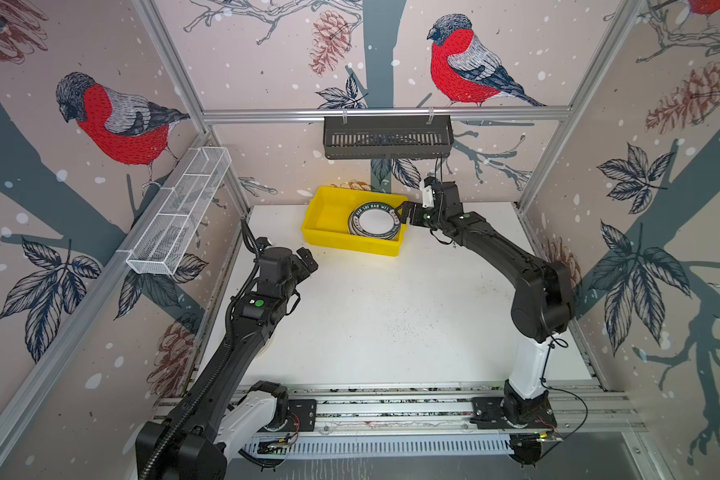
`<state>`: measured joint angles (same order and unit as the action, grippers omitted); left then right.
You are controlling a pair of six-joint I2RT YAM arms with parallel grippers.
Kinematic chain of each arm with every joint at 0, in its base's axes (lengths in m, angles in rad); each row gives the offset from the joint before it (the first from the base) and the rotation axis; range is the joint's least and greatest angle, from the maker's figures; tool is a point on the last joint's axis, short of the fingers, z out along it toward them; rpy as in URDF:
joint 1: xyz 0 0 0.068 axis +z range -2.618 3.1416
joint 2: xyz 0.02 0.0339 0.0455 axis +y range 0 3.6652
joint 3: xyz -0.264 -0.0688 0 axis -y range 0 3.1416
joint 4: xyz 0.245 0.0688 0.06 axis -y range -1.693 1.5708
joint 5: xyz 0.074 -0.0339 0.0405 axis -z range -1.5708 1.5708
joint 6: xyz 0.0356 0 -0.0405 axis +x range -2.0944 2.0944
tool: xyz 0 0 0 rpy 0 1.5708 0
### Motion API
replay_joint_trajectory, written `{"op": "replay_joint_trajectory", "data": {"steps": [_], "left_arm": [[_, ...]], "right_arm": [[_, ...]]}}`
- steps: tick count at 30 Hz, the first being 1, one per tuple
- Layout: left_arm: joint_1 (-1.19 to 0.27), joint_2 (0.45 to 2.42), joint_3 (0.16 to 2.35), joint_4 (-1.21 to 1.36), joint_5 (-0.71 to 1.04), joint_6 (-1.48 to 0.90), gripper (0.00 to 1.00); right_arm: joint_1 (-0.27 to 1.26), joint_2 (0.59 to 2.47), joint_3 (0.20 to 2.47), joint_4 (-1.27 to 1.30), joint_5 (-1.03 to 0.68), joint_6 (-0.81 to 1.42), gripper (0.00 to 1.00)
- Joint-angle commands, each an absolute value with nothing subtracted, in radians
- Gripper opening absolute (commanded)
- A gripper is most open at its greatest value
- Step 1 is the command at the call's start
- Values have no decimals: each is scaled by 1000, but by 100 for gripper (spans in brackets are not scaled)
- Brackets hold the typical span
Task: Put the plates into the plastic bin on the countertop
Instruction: 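Withdraw right gripper from the bin while left gripper moves over the cream plate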
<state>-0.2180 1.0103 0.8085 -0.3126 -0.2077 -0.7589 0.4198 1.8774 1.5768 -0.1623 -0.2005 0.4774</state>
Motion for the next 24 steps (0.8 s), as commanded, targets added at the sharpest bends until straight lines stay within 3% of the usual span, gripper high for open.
{"op": "replay_joint_trajectory", "data": {"steps": [1, 5, 16, 24], "left_arm": [[-216, 1048, 826, -458, -289, -820, 98], [-216, 1095, 825, -528, -339, -829, 98], [-216, 1111, 659, -416, -273, -932, 98], [-217, 1198, 690, -574, -402, -984, 98]], "right_arm": [[420, 1782, 1425, -54, -225, 533, 100], [428, 1680, 1274, 7, -261, 552, 100], [398, 1596, 1222, -58, -255, 529, 100], [381, 1570, 1166, -57, -250, 523, 100]]}}
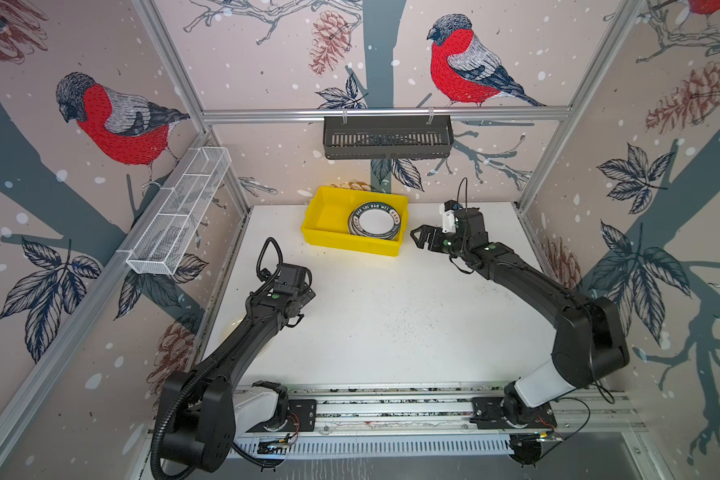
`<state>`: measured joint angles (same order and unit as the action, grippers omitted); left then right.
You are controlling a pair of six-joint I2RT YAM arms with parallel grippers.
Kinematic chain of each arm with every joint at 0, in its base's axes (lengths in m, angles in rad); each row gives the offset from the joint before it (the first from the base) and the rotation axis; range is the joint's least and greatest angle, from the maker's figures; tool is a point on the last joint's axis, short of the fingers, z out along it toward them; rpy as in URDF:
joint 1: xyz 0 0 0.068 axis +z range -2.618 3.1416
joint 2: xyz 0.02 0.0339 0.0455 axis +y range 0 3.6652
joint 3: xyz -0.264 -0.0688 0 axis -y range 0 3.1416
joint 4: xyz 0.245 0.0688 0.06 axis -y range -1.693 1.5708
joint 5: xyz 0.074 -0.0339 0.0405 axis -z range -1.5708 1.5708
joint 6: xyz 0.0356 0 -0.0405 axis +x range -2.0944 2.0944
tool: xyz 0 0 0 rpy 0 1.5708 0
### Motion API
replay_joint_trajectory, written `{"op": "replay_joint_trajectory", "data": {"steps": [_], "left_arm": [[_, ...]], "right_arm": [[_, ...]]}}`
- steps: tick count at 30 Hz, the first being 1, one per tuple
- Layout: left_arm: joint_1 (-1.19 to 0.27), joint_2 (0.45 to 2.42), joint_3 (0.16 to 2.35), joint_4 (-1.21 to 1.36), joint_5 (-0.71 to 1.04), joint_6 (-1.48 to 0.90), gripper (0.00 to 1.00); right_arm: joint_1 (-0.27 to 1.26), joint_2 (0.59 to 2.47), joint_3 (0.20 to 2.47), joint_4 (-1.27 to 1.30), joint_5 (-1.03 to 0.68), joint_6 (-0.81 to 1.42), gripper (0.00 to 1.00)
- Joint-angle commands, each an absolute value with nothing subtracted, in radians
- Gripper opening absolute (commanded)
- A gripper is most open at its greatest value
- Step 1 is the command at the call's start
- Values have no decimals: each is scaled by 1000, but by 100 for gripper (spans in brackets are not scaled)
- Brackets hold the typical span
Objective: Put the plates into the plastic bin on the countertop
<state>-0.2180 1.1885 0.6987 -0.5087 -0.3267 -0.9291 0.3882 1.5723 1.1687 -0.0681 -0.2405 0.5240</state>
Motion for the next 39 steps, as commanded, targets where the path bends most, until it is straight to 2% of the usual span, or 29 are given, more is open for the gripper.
{"op": "replay_joint_trajectory", "data": {"steps": [1, 5, 12, 19, 28, 29, 39], "left_arm": [[-216, 1199, 669, -556, -417, -1008, 98], [-216, 1230, 658, -548, -496, -1054, 98], [-216, 1419, 772, -772, -672, -1179, 97], [-212, 1693, 851, -826, -643, -1195, 97], [-212, 1631, 771, -609, -530, -1116, 97], [-212, 1629, 761, -585, -514, -1103, 94], [-224, 1522, 695, -462, -478, -1046, 97]], "right_arm": [[379, 1571, 1164, -60, -254, 519, 100], [367, 1562, 1142, -46, -247, 517, 100], [337, 1557, 1100, -23, -259, 523, 100], [280, 1524, 1060, -11, -301, 537, 100], [250, 1519, 1020, -8, -290, 550, 100], [248, 1522, 1020, -8, -288, 554, 100], [245, 1564, 1051, -34, -301, 564, 100]]}}
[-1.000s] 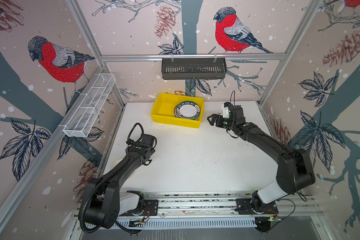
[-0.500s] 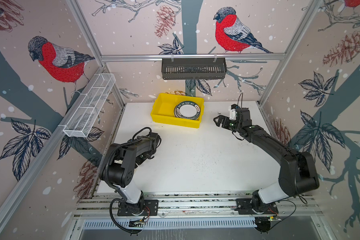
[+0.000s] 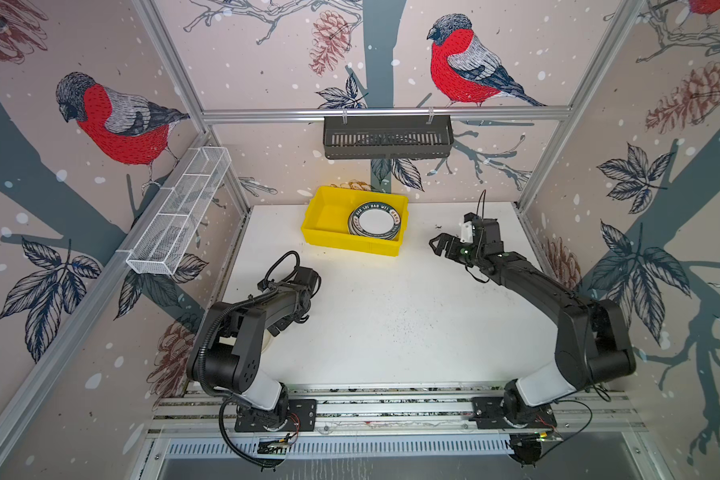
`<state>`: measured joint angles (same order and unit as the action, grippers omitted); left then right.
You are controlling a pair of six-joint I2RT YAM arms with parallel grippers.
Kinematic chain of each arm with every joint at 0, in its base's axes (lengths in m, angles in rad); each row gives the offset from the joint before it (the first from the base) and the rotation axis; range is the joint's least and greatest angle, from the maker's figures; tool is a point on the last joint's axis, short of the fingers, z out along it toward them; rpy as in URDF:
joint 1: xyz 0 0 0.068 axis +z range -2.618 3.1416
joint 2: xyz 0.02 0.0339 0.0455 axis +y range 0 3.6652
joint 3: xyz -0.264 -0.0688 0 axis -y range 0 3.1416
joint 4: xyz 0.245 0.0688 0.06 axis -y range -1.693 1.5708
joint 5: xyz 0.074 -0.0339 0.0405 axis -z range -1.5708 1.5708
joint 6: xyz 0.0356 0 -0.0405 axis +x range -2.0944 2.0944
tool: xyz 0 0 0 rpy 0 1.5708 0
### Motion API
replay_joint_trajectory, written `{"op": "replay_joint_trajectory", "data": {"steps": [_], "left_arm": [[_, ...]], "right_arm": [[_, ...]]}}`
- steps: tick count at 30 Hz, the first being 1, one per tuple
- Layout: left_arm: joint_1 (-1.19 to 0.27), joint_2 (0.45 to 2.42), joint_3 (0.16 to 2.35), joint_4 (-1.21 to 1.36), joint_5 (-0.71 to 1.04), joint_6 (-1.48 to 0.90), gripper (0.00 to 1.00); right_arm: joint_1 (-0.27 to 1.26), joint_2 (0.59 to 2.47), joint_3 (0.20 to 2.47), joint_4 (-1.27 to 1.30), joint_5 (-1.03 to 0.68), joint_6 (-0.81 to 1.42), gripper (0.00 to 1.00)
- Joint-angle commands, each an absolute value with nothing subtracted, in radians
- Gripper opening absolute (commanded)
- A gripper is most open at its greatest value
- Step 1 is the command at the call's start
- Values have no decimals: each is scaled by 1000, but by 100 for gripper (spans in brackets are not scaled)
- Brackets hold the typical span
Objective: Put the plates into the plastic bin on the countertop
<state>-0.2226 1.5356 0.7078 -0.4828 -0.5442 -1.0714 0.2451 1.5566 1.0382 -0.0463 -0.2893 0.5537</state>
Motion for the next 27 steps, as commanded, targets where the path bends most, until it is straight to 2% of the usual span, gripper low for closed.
{"op": "replay_joint_trajectory", "data": {"steps": [1, 6, 11, 27], "left_arm": [[-224, 1523, 693, -466, -480, -1050, 97], [-224, 1594, 735, -542, -511, -1065, 97], [-265, 1597, 764, -504, -514, -1012, 97], [-398, 1595, 873, -372, -381, -954, 97]], "right_arm": [[245, 1568, 1054, -35, -303, 565, 100], [245, 1571, 1060, -34, -313, 565, 100], [245, 1574, 1063, -41, -304, 558, 100], [242, 1601, 1089, -59, -311, 561, 100]]}}
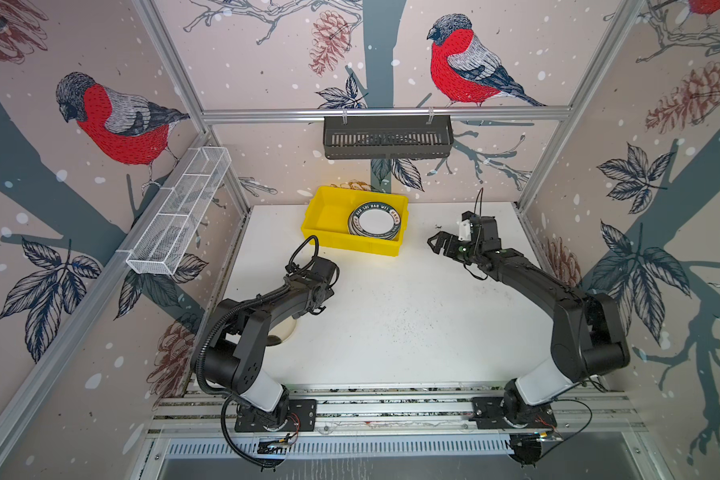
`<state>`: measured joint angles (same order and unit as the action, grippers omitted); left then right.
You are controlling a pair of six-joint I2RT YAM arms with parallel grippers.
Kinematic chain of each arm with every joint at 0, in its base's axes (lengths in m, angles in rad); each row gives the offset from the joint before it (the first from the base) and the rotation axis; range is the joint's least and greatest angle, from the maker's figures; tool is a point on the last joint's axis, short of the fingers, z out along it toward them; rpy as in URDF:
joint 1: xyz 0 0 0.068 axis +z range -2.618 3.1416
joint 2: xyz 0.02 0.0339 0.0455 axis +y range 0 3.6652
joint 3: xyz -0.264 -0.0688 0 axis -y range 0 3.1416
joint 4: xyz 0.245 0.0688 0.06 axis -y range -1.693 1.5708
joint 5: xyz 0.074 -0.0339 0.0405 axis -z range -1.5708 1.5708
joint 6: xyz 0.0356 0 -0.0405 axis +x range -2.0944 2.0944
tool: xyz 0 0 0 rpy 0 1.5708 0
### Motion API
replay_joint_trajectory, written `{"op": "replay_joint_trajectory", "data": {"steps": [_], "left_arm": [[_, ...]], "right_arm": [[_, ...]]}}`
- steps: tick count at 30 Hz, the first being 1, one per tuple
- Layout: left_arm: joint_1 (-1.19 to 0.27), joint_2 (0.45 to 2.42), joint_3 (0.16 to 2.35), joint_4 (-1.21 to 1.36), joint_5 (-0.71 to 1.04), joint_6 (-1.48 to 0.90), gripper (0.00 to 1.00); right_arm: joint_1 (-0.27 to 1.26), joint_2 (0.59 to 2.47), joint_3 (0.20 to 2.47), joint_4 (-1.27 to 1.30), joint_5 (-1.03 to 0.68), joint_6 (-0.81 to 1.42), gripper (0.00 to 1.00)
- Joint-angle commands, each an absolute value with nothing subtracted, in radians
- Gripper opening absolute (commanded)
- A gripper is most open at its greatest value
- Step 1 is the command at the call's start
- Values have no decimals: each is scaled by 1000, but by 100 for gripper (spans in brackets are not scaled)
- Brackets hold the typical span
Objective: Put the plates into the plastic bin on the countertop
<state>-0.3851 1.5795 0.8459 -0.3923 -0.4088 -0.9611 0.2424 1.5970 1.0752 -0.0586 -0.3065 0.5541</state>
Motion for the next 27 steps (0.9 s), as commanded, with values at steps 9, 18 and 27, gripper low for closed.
{"op": "replay_joint_trajectory", "data": {"steps": [9, 18, 27], "left_arm": [[-446, 1578, 928, -362, -360, -982, 97], [-377, 1523, 933, -590, -500, -1087, 97], [-321, 1383, 745, -372, -327, -923, 96]], "right_arm": [[242, 1594, 1098, -73, -314, 557, 100], [241, 1577, 1095, -81, -307, 548, 100], [233, 1556, 1097, -104, -301, 537, 100]]}}
